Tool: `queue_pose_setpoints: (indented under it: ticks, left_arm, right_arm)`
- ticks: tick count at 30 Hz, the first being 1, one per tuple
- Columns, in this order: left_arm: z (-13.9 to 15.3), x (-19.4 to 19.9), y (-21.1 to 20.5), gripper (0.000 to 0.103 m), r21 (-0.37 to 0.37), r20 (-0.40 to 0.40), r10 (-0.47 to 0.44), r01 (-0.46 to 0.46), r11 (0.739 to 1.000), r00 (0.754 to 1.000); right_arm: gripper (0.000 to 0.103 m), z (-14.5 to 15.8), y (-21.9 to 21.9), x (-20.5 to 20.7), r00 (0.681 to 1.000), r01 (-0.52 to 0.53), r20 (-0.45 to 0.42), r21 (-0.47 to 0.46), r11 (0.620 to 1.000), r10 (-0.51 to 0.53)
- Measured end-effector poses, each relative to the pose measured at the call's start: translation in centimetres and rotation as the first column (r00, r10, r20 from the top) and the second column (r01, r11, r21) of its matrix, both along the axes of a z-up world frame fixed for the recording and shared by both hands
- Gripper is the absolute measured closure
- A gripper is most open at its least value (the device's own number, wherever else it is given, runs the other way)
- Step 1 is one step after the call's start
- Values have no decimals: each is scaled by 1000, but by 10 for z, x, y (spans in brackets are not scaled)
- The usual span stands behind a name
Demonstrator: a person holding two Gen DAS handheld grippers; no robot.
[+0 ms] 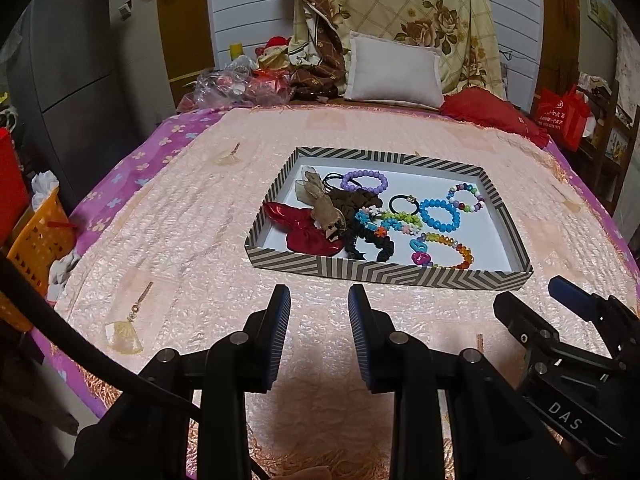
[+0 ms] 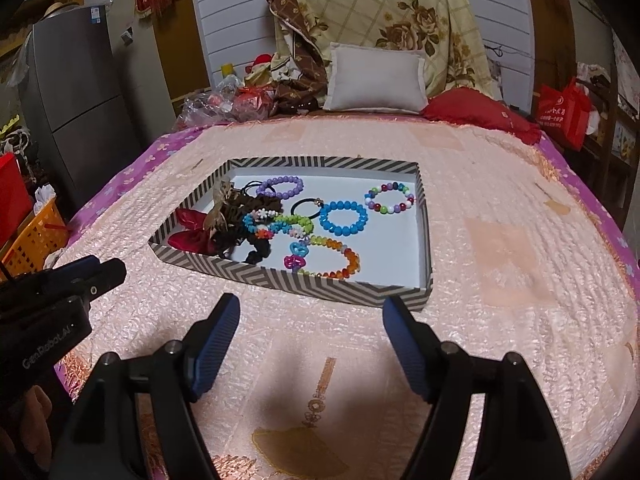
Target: Organize jewelry
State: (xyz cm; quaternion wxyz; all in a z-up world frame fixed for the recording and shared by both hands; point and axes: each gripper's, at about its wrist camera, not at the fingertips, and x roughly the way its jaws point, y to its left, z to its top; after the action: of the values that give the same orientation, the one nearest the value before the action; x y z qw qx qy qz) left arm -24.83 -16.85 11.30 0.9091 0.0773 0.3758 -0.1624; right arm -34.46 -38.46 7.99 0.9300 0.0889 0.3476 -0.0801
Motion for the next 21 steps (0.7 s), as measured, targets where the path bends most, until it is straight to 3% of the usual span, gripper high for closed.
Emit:
queue_pose_setpoints:
  ticks: [10, 21]
  left_arm:
    - [5, -6, -1, 73, 9, 44, 6, -7, 1000, 999]
    - [1, -5, 1, 73, 9, 27, 10, -10, 1000, 1000]
  right_arm:
    - [24, -2, -1, 1, 1000, -5, -18, 2, 1000, 5]
    - [23, -3, -1, 4, 1000, -1, -28, -5, 1000, 1]
